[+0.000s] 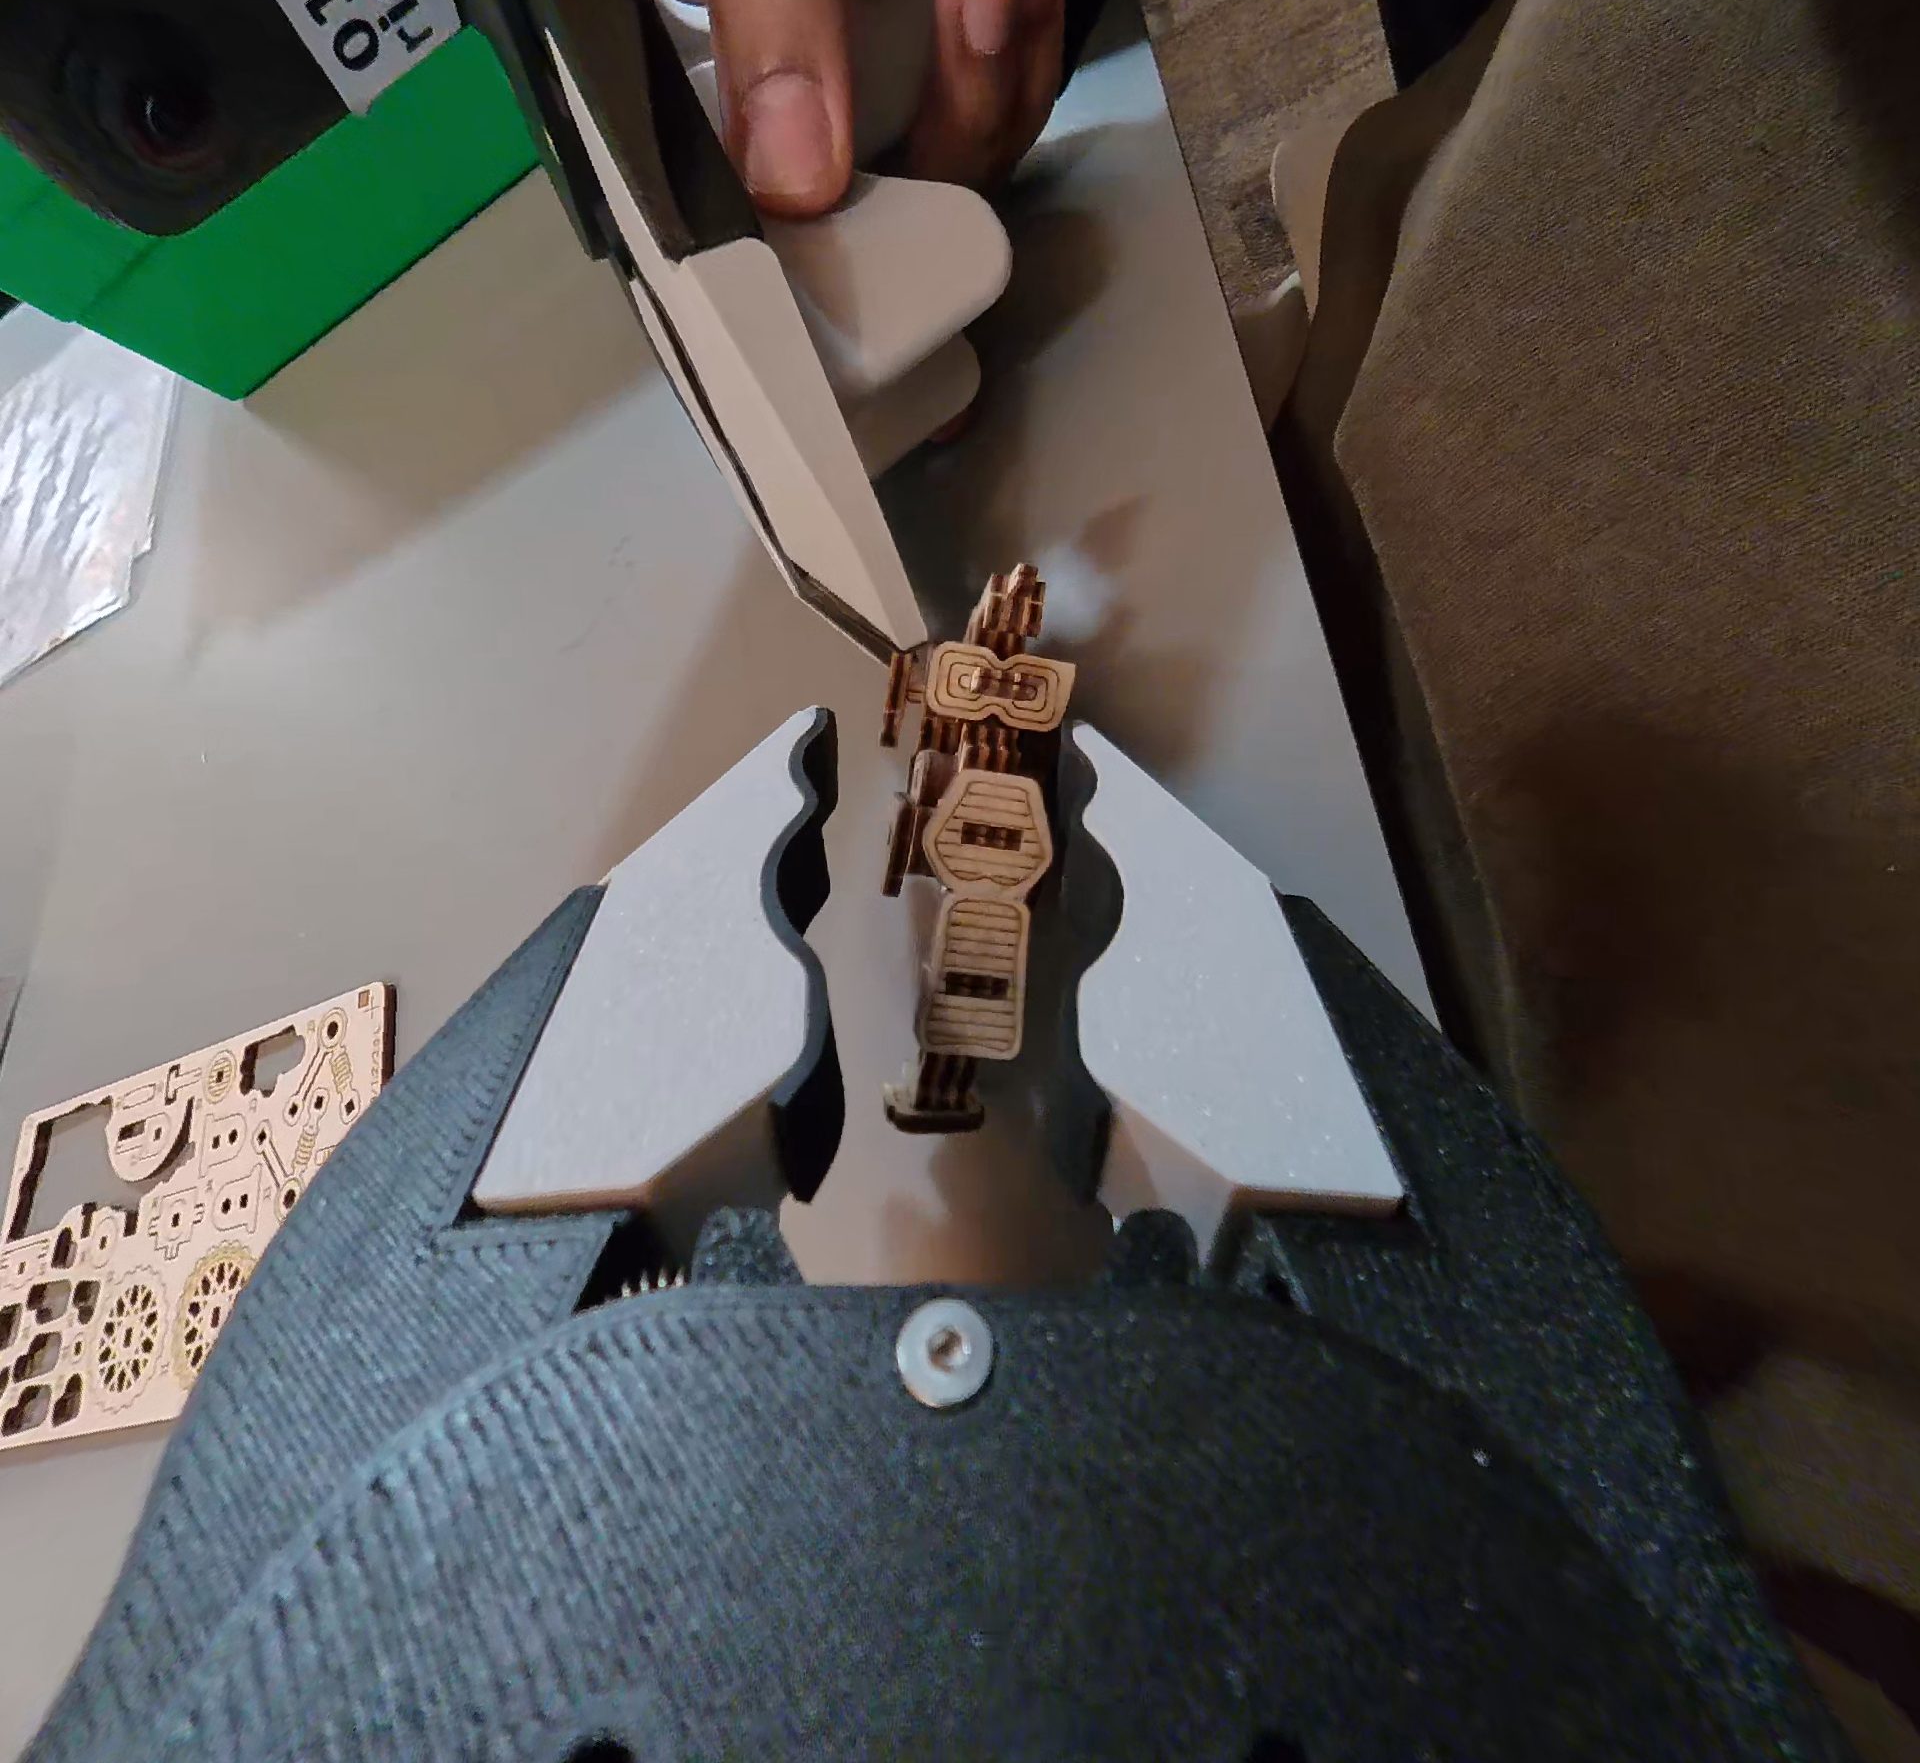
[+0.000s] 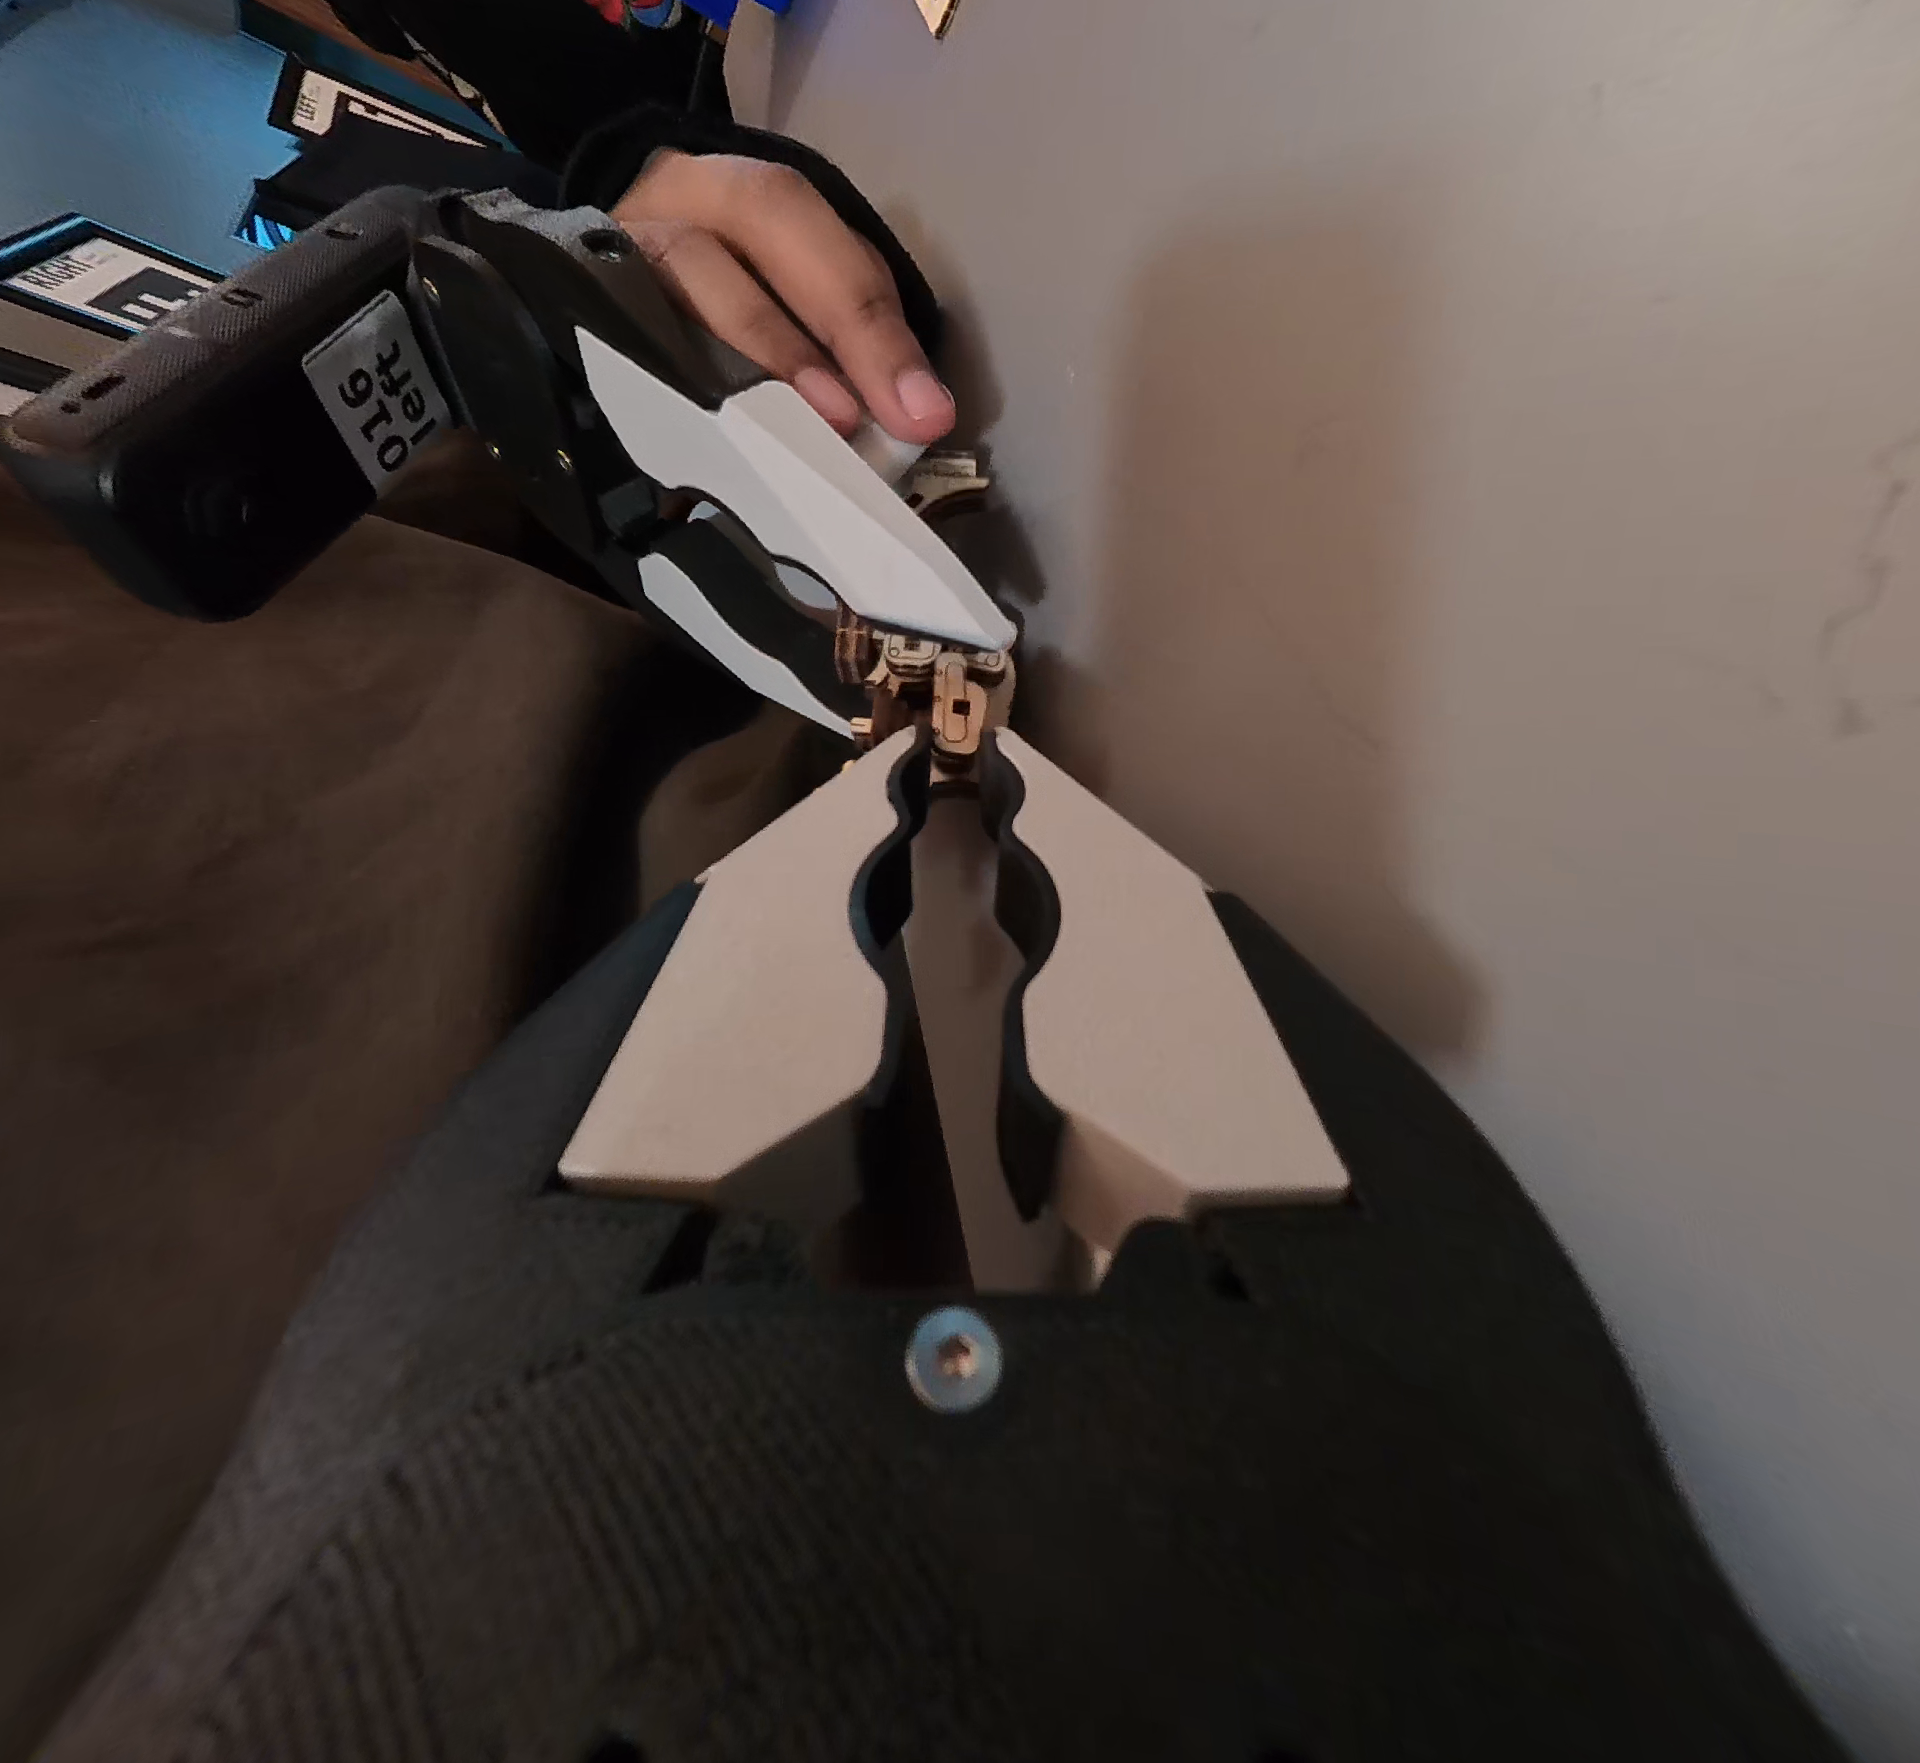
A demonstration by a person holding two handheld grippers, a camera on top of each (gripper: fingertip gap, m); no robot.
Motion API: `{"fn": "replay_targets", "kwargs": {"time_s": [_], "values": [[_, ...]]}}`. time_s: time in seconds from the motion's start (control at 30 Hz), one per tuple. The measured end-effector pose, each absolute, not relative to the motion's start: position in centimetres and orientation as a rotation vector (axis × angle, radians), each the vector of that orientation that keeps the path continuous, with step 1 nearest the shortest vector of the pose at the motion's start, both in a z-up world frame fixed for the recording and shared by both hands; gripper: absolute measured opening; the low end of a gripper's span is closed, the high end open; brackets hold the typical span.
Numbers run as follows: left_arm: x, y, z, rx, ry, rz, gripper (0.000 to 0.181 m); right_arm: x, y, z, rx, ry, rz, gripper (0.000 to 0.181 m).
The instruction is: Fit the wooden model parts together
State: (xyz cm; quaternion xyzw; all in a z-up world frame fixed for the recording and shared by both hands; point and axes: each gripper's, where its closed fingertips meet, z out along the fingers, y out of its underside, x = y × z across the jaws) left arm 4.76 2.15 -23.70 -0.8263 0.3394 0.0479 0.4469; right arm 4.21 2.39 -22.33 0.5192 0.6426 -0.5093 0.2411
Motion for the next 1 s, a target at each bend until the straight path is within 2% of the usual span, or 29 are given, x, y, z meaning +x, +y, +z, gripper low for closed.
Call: {"fn": "replay_targets", "kwargs": {"time_s": [0.47, 0.63, 1.0], "values": [[4.85, 2.23, -23.68, -2.041, 0.846, 0.121, 0.039, 4.19, 2.22, -22.38, 1.426, 1.774, -1.382, 0.007], [5.25, 2.12, -23.59, -2.017, 0.877, 0.12, 0.032, 4.4, 2.34, -22.64, 1.428, 1.794, -1.361, 0.007], [5.45, 1.96, -23.63, -2.005, 0.904, 0.125, 0.029, 4.46, 2.29, -22.63, 1.414, 1.762, -1.37, 0.007]]}}
